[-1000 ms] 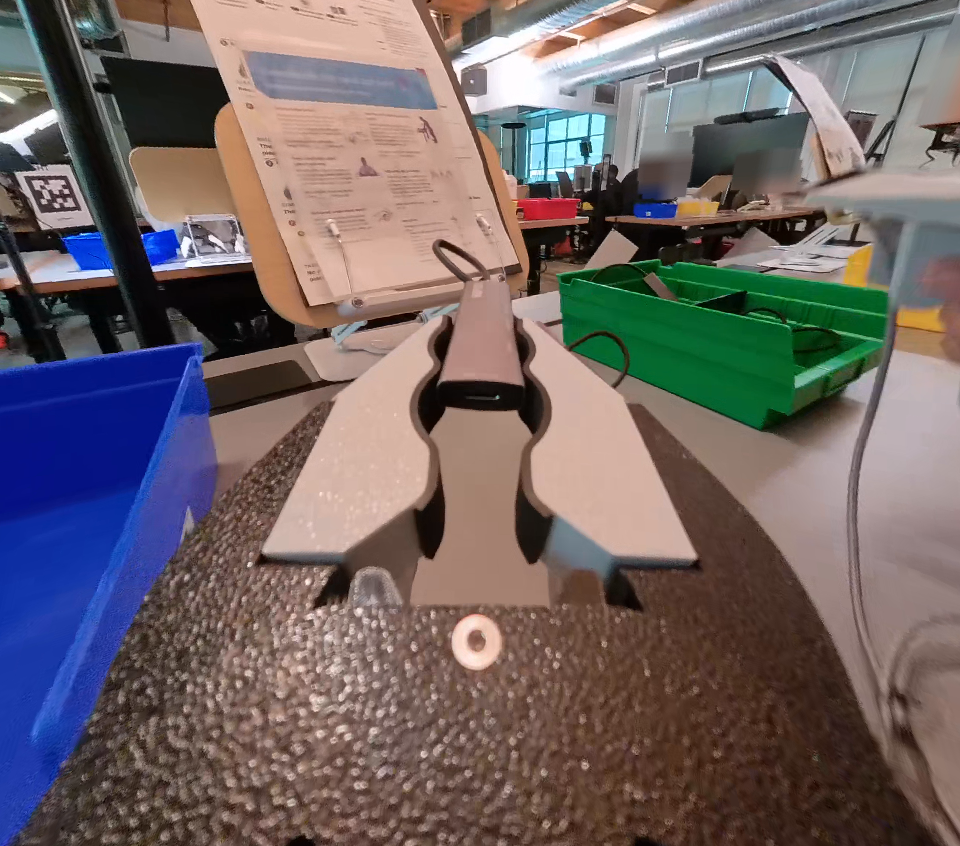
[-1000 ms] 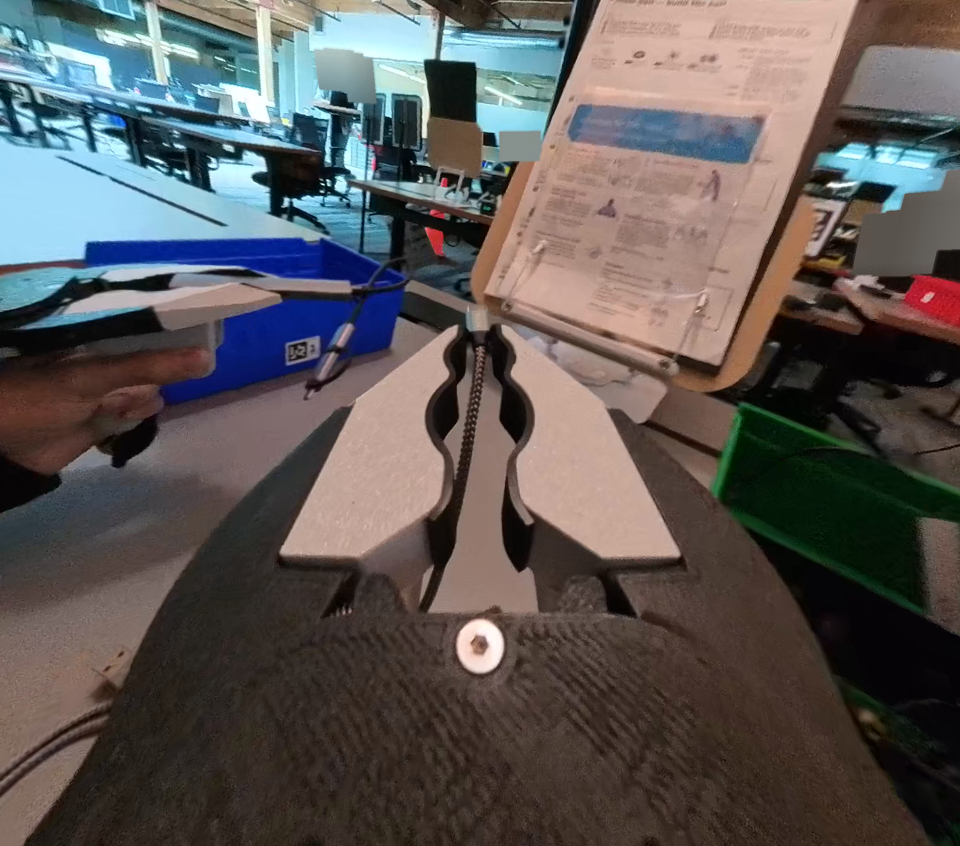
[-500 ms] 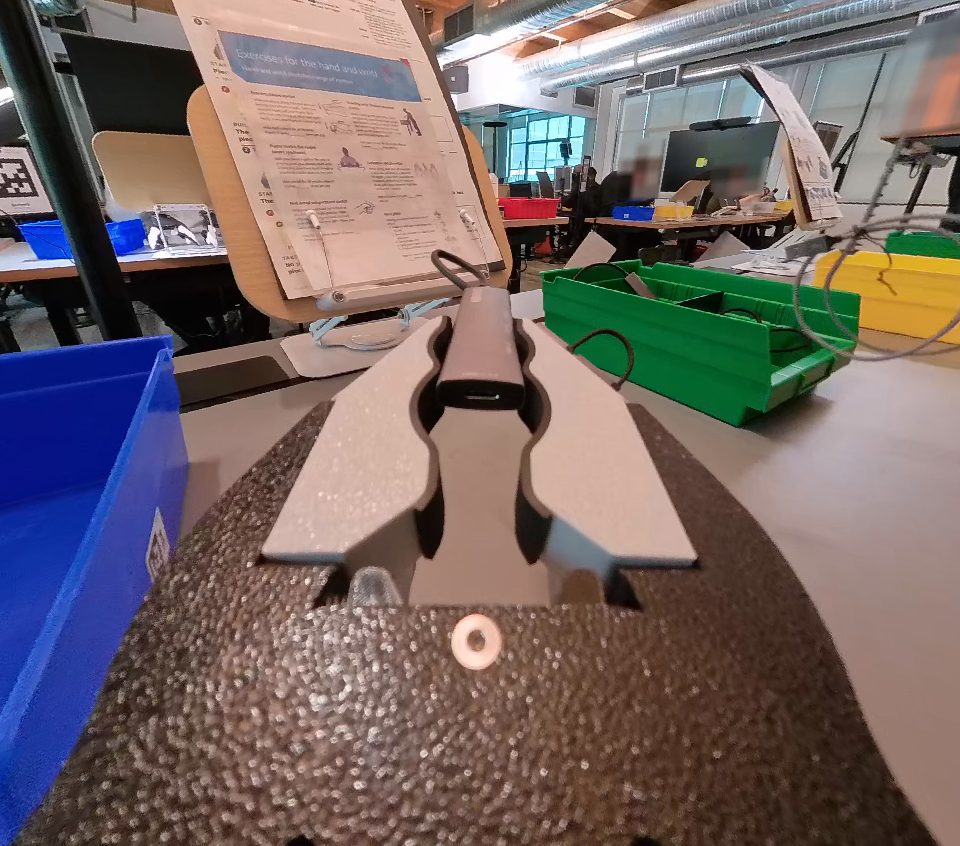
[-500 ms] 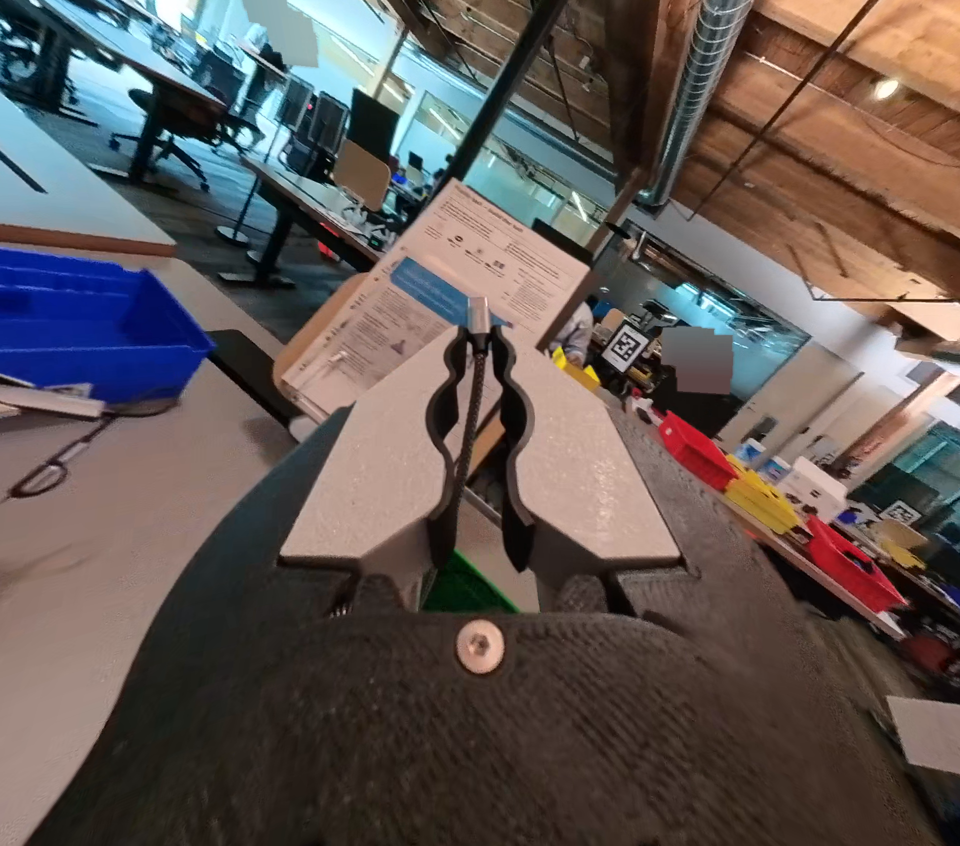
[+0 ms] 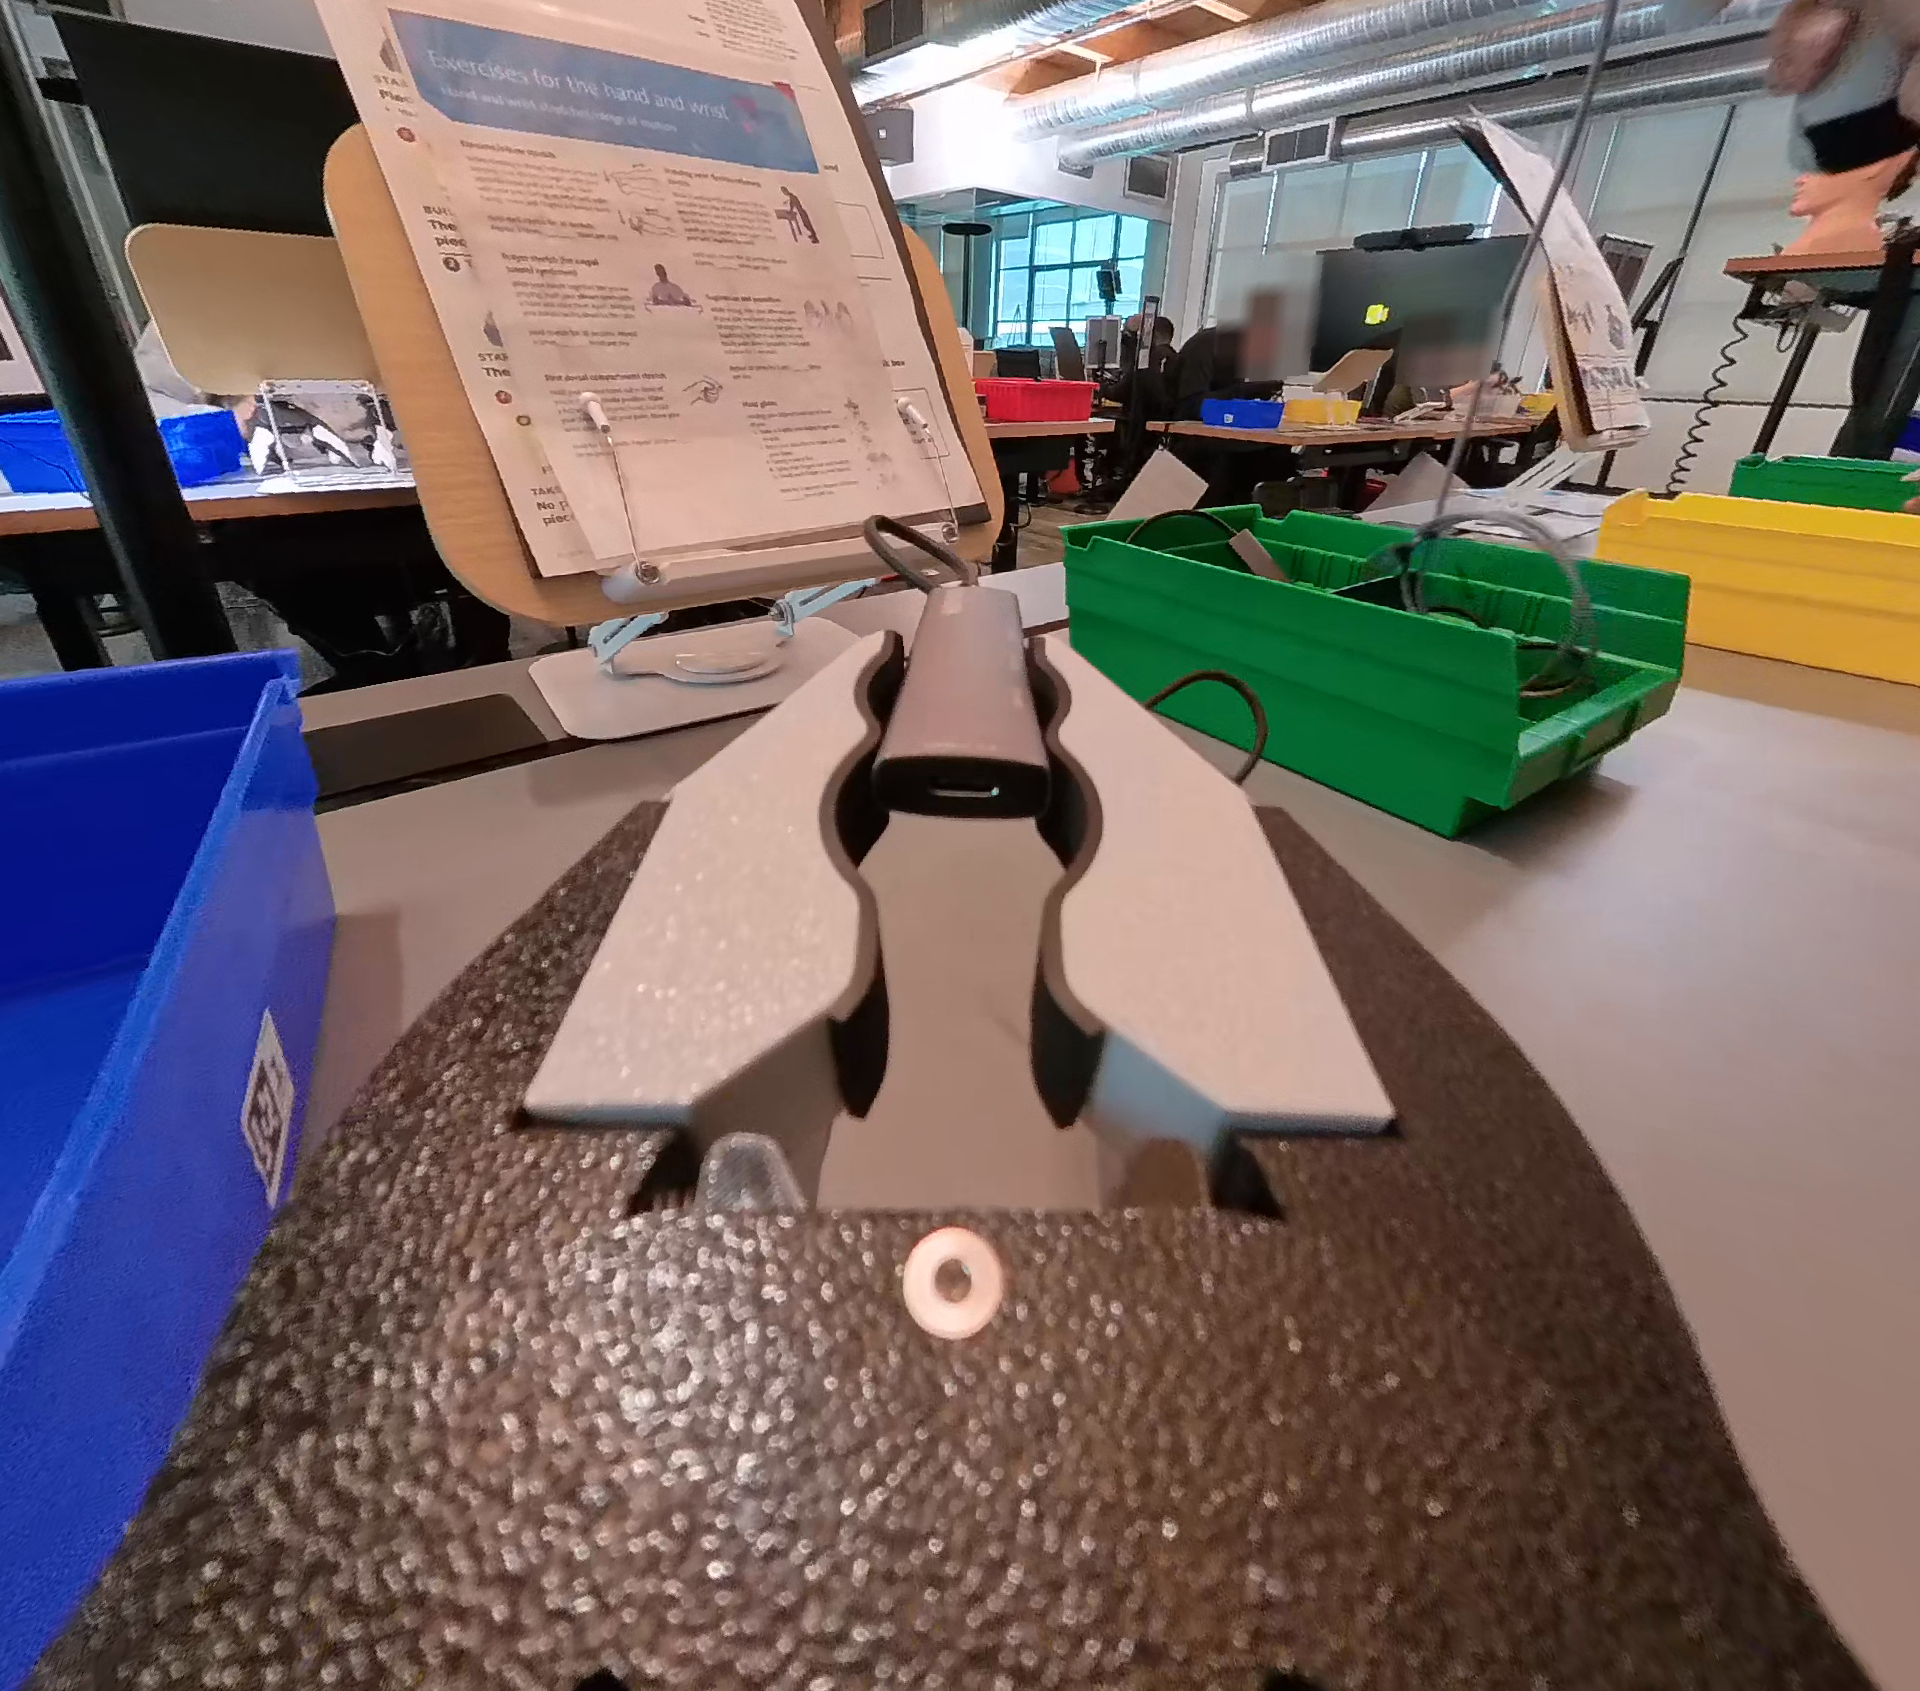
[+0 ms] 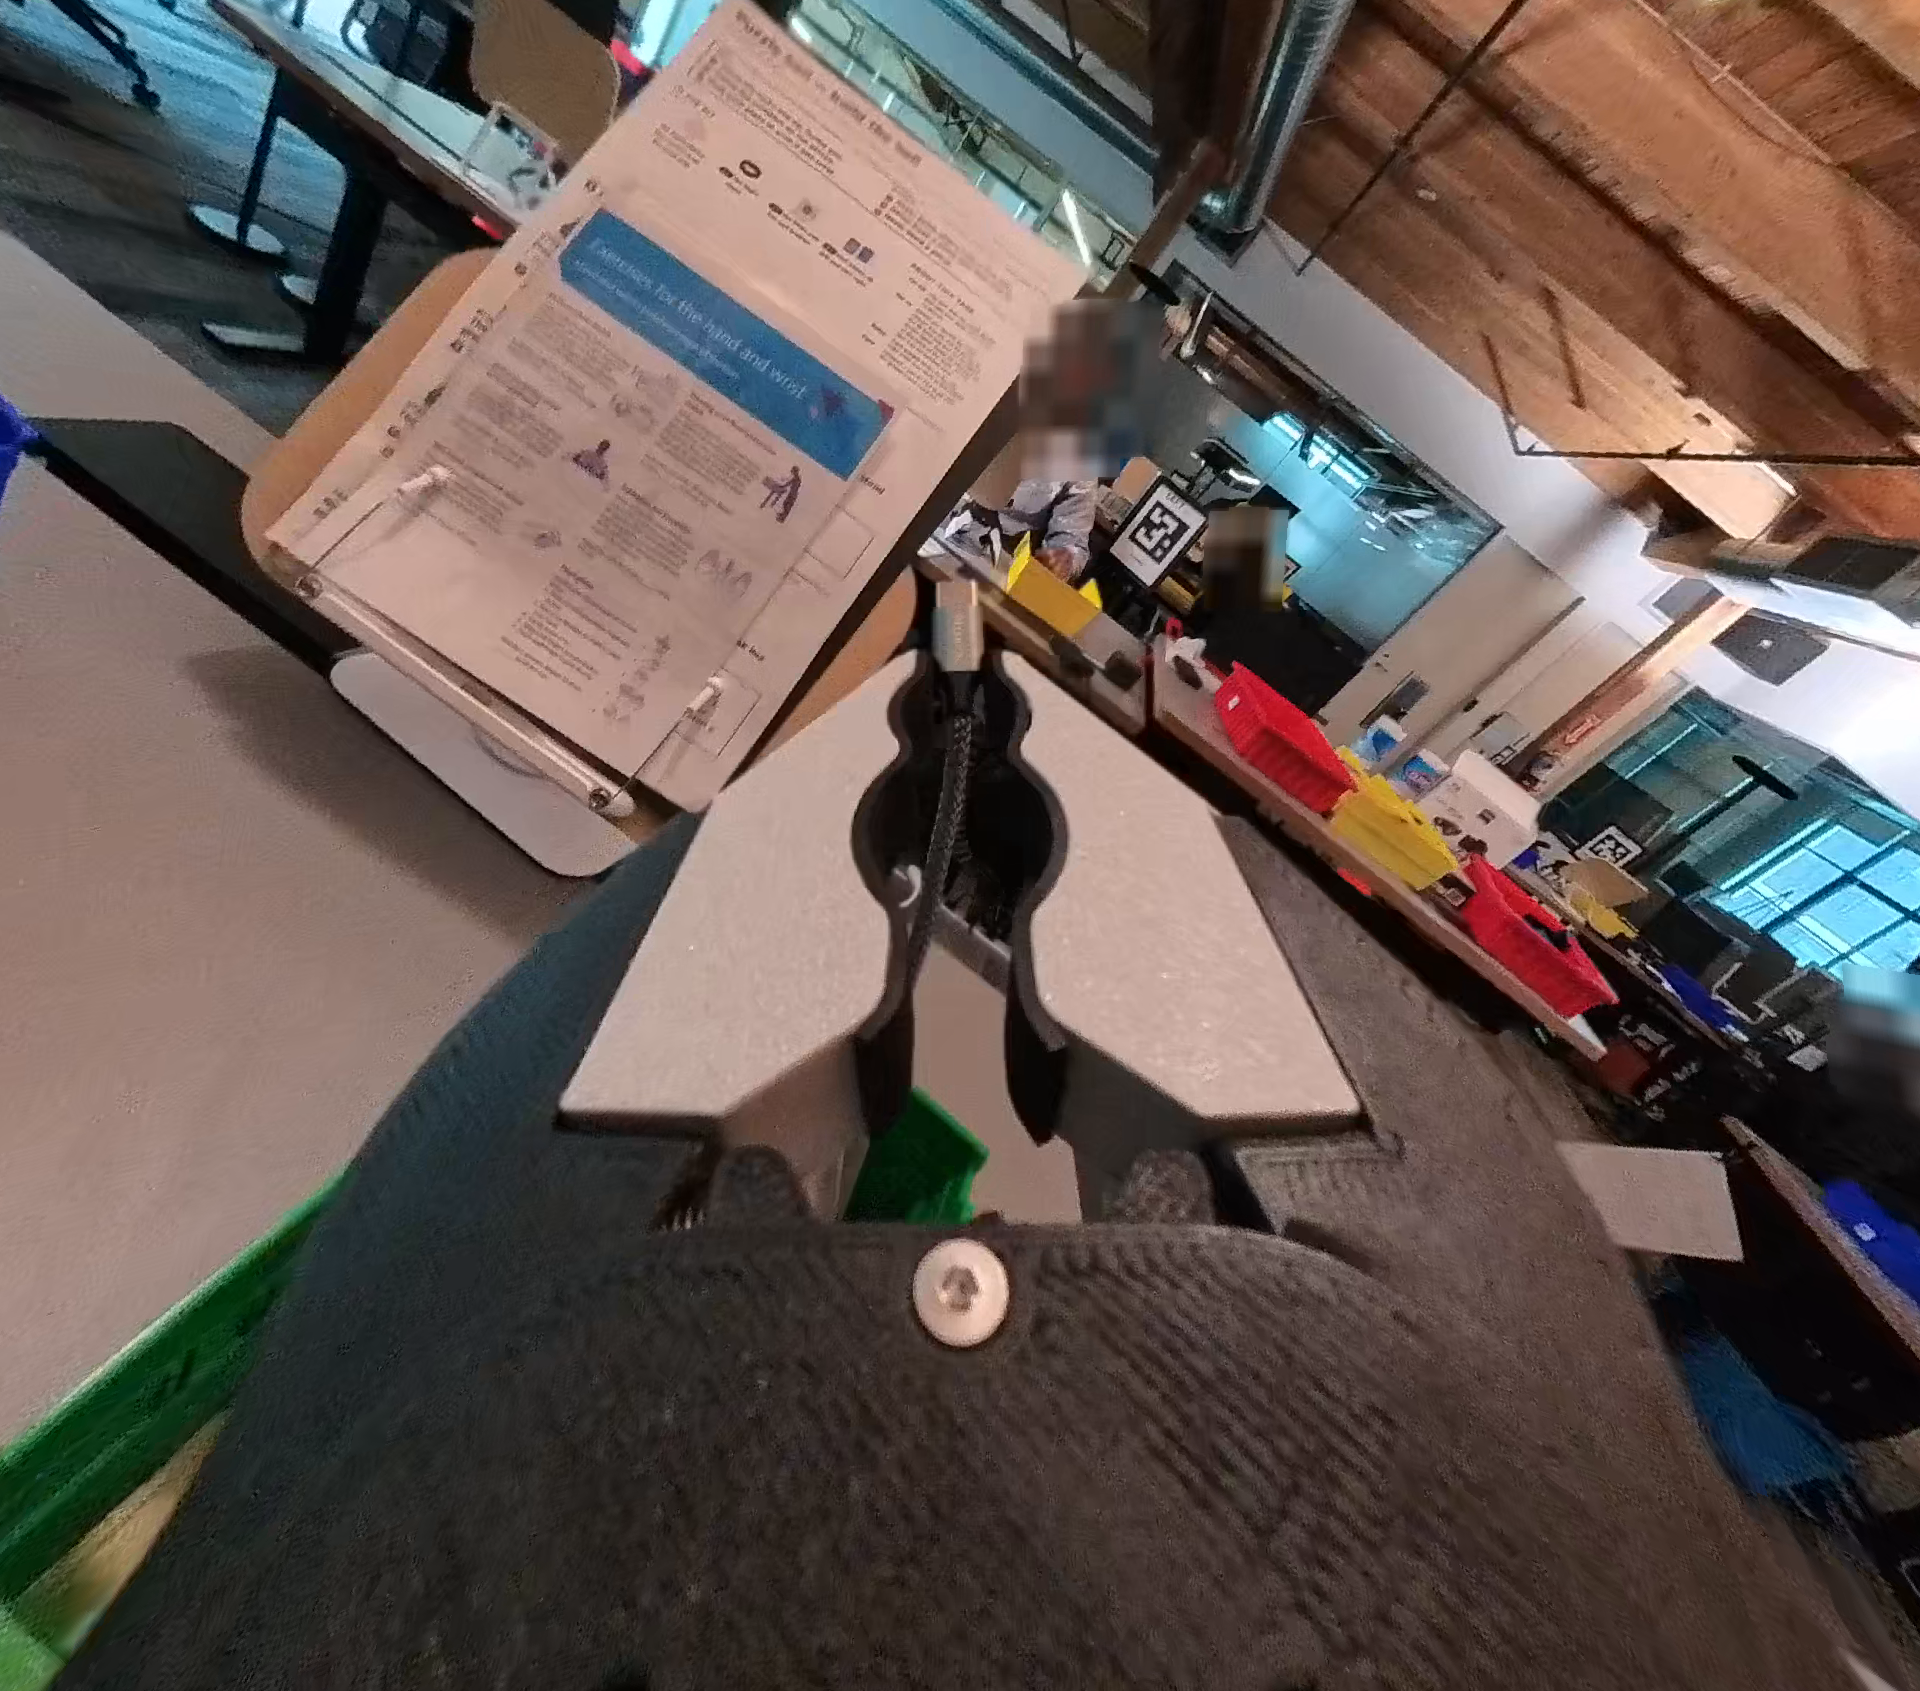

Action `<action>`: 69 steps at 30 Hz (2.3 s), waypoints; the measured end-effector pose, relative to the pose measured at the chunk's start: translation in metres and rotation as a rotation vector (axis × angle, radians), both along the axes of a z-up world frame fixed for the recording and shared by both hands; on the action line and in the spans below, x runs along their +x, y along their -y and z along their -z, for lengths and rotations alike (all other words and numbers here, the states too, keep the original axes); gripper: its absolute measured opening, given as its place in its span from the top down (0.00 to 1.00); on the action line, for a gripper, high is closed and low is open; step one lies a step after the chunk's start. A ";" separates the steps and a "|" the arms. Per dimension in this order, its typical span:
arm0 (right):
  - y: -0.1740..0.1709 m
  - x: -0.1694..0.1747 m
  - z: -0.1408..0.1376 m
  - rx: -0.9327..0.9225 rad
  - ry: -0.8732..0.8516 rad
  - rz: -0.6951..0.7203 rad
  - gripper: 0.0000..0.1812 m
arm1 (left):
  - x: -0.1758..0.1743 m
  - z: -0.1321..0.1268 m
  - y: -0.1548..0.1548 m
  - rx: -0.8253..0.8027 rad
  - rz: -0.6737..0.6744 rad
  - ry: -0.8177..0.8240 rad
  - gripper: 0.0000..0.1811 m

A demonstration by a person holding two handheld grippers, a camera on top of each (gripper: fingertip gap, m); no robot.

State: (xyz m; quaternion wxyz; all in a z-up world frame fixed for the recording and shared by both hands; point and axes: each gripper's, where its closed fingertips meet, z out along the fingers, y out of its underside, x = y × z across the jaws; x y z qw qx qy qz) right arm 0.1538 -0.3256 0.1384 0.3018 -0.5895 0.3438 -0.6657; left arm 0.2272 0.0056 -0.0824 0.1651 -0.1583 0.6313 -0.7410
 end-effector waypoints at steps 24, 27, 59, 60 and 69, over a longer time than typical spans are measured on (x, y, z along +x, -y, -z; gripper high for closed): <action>-0.027 -0.025 0.265 0.130 -0.815 -0.008 0.38 | -0.010 0.000 0.007 -0.001 0.067 0.021 0.88; -0.069 -0.037 0.230 0.440 -0.728 -0.232 0.33 | -0.019 -0.003 0.011 -0.006 0.120 0.045 0.88; -0.317 -0.068 0.224 1.506 -0.795 -1.163 0.96 | -0.140 -0.003 0.031 -0.017 0.772 0.328 0.82; -0.313 -0.066 0.224 1.483 -0.781 -1.139 0.96 | -0.139 -0.003 0.032 -0.021 0.763 0.309 0.79; -0.105 -0.013 0.197 0.754 -0.634 -0.199 0.96 | -0.115 -0.006 0.036 -0.046 0.608 0.242 0.65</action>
